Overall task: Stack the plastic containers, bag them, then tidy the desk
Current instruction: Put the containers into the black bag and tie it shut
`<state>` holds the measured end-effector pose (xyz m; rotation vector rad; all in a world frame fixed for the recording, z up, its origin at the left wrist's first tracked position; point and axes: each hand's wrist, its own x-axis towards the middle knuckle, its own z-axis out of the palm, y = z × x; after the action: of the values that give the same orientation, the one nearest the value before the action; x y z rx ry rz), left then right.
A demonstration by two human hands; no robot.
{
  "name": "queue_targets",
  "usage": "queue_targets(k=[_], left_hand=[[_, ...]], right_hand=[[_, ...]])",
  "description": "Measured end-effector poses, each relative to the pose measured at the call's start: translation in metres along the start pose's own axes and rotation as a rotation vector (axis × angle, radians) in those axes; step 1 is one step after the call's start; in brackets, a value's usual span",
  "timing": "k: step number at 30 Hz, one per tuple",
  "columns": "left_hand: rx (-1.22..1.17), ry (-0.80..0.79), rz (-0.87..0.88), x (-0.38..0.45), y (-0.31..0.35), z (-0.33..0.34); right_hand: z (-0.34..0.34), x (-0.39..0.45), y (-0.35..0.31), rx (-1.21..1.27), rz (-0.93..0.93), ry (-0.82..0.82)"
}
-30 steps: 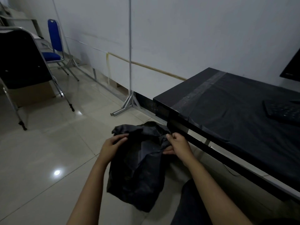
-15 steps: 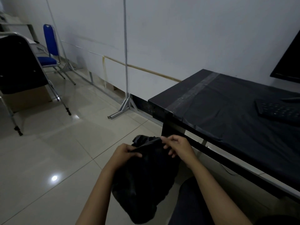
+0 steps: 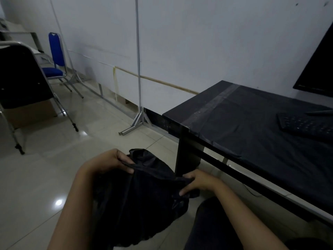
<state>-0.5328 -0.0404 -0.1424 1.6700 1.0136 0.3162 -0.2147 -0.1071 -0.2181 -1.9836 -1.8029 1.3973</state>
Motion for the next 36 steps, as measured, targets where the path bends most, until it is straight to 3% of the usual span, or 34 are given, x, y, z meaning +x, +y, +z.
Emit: queue_targets(k=[5, 14, 23, 28, 36], left_hand=[[-0.008, -0.027, -0.005, -0.006, 0.027, -0.004], [0.045, -0.173, 0.169, -0.008, 0.105, 0.037], [0.172, -0.376, 0.329, 0.022, 0.197, 0.105], [0.207, -0.433, 0.329, 0.039, 0.225, 0.167], [0.238, -0.352, 0.397, 0.042, 0.22, 0.214]], right_hand=[[-0.002, -0.042, -0.022, 0.203, -0.104, 0.08], [-0.061, -0.179, -0.052, 0.029, -0.259, 0.258], [-0.107, -0.311, 0.009, 0.363, -0.395, 0.877], [-0.11, -0.365, 0.054, 0.394, -0.294, 1.026], [-0.097, -0.422, 0.102, 0.426, -0.124, 1.017]])
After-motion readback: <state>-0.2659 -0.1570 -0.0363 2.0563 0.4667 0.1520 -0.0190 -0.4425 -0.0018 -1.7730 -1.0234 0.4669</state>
